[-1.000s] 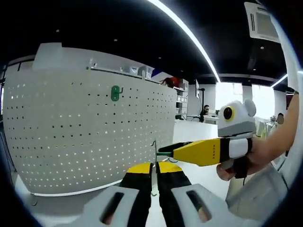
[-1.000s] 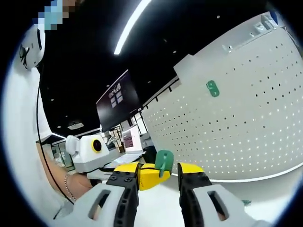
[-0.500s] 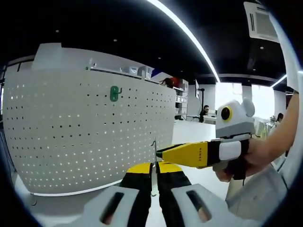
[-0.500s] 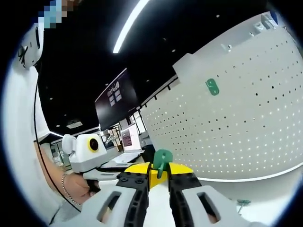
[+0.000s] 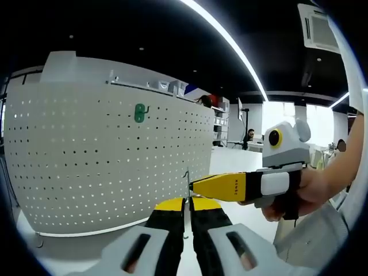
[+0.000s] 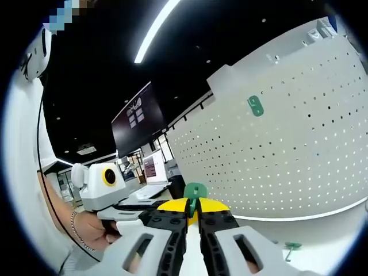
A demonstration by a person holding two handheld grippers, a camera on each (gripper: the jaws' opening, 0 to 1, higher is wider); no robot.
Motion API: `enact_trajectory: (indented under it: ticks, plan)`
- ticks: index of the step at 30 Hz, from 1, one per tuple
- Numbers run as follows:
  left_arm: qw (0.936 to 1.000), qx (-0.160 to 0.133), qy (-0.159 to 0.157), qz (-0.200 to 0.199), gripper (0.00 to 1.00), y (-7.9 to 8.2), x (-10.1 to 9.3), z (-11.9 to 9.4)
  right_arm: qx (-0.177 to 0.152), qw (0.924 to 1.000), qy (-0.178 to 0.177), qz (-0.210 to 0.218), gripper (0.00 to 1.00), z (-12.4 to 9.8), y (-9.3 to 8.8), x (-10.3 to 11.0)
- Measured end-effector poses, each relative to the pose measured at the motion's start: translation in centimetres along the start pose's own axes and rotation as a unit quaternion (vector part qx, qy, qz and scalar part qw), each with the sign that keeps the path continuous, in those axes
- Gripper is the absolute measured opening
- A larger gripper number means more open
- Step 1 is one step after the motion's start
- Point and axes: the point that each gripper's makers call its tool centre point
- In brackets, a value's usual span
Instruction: Insert the hook assembly into the mounting plate slot until the hook locks in place.
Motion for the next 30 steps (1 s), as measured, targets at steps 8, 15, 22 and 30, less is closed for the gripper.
enact_trajectory:
  ticks: [8,15,22,30]
  plan:
    - [1.0000,0.001,0.003,0.004,0.03,-0.03,0.11,-0.08,0.002,1.0000,-0.005,-0.007,0.02,0.12,-0.02,0.09]
    - [1.0000,0.001,0.003,0.006,0.03,-0.03,-0.02,-0.08,0.002,1.0000,-0.007,-0.005,0.02,0.03,-0.01,0.08]
    - [1.0000,0.002,0.003,0.003,0.03,-0.12,0.03,-0.09,0.003,0.9999,-0.009,-0.010,0.01,0.05,-0.06,0.12]
    - [1.0000,0.002,0.004,0.002,0.03,-0.20,0.07,-0.10,0.007,0.9999,-0.009,-0.010,0.01,0.03,-0.14,0.07]
Point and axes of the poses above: the point that each gripper's makers call its tool centre point, and the gripper's own axes: z roughly forward along the fingers, x roughly to its left, y roughly out of its top, and after that the axes turned 13 degrees about -z, right-handed
